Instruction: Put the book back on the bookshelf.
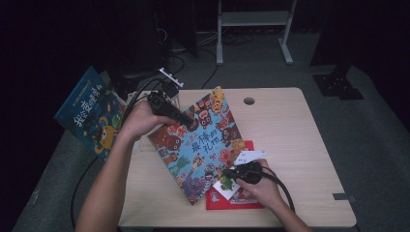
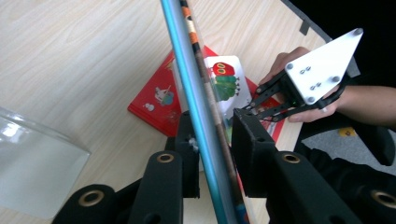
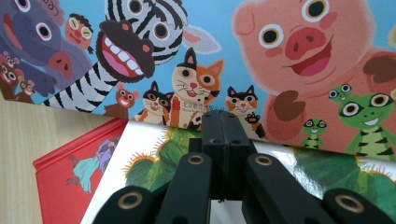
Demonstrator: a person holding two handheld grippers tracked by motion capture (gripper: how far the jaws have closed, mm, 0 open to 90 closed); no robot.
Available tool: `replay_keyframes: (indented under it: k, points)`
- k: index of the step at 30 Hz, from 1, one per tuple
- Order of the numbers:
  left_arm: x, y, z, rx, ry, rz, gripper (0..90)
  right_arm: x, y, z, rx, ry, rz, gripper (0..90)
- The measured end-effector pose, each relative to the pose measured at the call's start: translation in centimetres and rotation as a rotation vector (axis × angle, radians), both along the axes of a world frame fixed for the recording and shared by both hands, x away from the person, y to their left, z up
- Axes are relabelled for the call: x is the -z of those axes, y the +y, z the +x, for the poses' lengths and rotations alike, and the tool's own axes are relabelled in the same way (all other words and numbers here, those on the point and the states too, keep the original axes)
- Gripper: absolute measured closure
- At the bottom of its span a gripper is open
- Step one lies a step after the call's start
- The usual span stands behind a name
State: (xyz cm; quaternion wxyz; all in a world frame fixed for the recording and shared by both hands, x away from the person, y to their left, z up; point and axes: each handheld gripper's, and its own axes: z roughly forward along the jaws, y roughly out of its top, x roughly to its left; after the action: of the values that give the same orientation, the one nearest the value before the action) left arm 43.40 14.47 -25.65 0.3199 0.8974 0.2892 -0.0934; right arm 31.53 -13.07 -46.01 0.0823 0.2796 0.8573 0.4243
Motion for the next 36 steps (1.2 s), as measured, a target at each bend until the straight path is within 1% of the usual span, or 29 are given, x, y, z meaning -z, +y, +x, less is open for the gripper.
replay_keyframes:
  k: [2, 4, 7, 9, 11, 14, 15, 16, 17, 18, 19, 20, 21, 22, 23, 24, 25, 26, 27, 29, 30, 31, 32, 33, 34, 36]
  points:
    - [-0.3, -0.2, 0.0, 0.002, 0.003, 0.003, 74.8, 0.0, 0.1, 0.0, -0.004, -0.003, 0.002, 89.3]
    - [-0.6, -0.3, 0.0, 0.005, 0.003, 0.016, 75.5, 0.1, 0.3, 0.1, -0.009, -0.002, 0.015, 88.4]
    - [-1.0, -0.3, 0.0, 0.004, 0.005, 0.033, 76.3, 0.2, 0.6, 0.2, -0.017, -0.012, 0.023, 83.6]
    - [-1.2, -0.3, 0.0, 0.001, 0.006, 0.042, 76.7, 0.2, 0.6, 0.3, -0.023, -0.024, 0.025, 78.6]
    - [-1.5, -0.3, -0.1, -0.003, 0.005, 0.053, 77.2, 0.1, 0.3, 0.5, -0.01, -0.037, 0.042, 72.1]
    - [-2.0, -0.4, -0.3, -0.001, -0.005, 0.071, 78.2, -0.7, -1.6, 1.3, 0.072, -0.082, 0.082, 56.6]
    - [-2.2, -0.4, -0.4, -0.001, -0.007, 0.076, 78.5, -1.0, -2.4, 1.7, 0.108, -0.088, 0.088, 51.2]
    - [-2.3, -0.5, -0.5, 0.001, -0.013, 0.082, 78.9, -1.1, -3.0, 2.0, 0.129, -0.099, 0.082, 47.4]
    - [-2.5, -0.5, -0.6, 0.0, -0.014, 0.083, 79.3, -1.3, -3.9, 2.4, 0.166, -0.119, 0.073, 44.4]
    - [-2.6, -0.6, -0.7, 0.003, -0.016, 0.087, 79.7, -1.5, -5.1, 2.9, 0.22, -0.138, 0.079, 41.3]
    - [-2.7, -0.6, -0.8, 0.004, -0.019, 0.089, 80.1, -1.6, -6.1, 3.3, 0.264, -0.136, 0.085, 39.8]
    - [-2.8, -0.7, -0.9, 0.009, -0.021, 0.094, 80.3, -1.6, -6.9, 3.6, 0.298, -0.149, 0.086, 38.3]
    - [-2.9, -0.7, -1.0, 0.013, -0.023, 0.096, 80.6, -1.6, -8.0, 4.3, 0.351, -0.154, 0.071, 35.6]
    - [-3.0, -0.9, -1.1, 0.016, -0.026, 0.103, 80.7, -1.5, -8.7, 4.8, 0.38, -0.149, 0.051, 34.7]
    - [-3.1, -1.0, -1.2, 0.017, -0.03, 0.112, 80.7, -1.3, -9.9, 5.5, 0.421, -0.146, 0.032, 33.6]
    - [-3.2, -1.0, -1.2, 0.019, -0.033, 0.115, 80.7, -1.1, -10.7, 6.1, 0.453, -0.141, 0.025, 32.2]
    - [-3.3, -1.1, -1.3, 0.024, -0.036, 0.118, 80.7, -0.9, -11.3, 6.4, 0.481, -0.137, 0.026, 31.6]
    - [-3.4, -1.1, -1.3, 0.027, -0.041, 0.121, 80.8, -0.5, -12.0, 7.0, 0.517, -0.129, 0.038, 30.5]
    - [-3.5, -1.1, -1.5, 0.028, -0.047, 0.123, 80.8, -0.3, -12.5, 7.4, 0.53, -0.118, 0.034, 29.0]
    - [-3.7, -1.2, -1.7, 0.028, -0.06, 0.134, 80.8, 0.3, -13.4, 8.4, 0.568, -0.11, 0.008, 26.1]
    - [-3.7, -1.1, -1.7, 0.03, -0.066, 0.141, 80.8, 0.4, -13.7, 8.7, 0.577, -0.103, 0.011, 26.0]
    - [-3.8, -1.0, -1.8, 0.026, -0.072, 0.144, 80.8, 0.6, -14.0, 9.1, 0.595, -0.098, 0.003, 25.4]
    - [-3.9, -0.9, -1.9, 0.025, -0.076, 0.147, 80.8, 0.8, -14.1, 9.3, 0.629, -0.101, -0.02, 25.6]
    - [-3.9, -0.7, -2.0, 0.022, -0.081, 0.148, 80.8, 0.9, -14.3, 9.6, 0.646, -0.106, -0.037, 25.3]
    - [-4.0, -0.5, -2.1, 0.02, -0.085, 0.151, 80.8, 1.1, -14.4, 9.8, 0.654, -0.104, -0.046, 24.2]
    - [-4.0, -0.1, -2.2, 0.016, -0.089, 0.153, 80.8, 1.4, -14.6, 10.1, 0.669, -0.098, -0.047, 23.0]
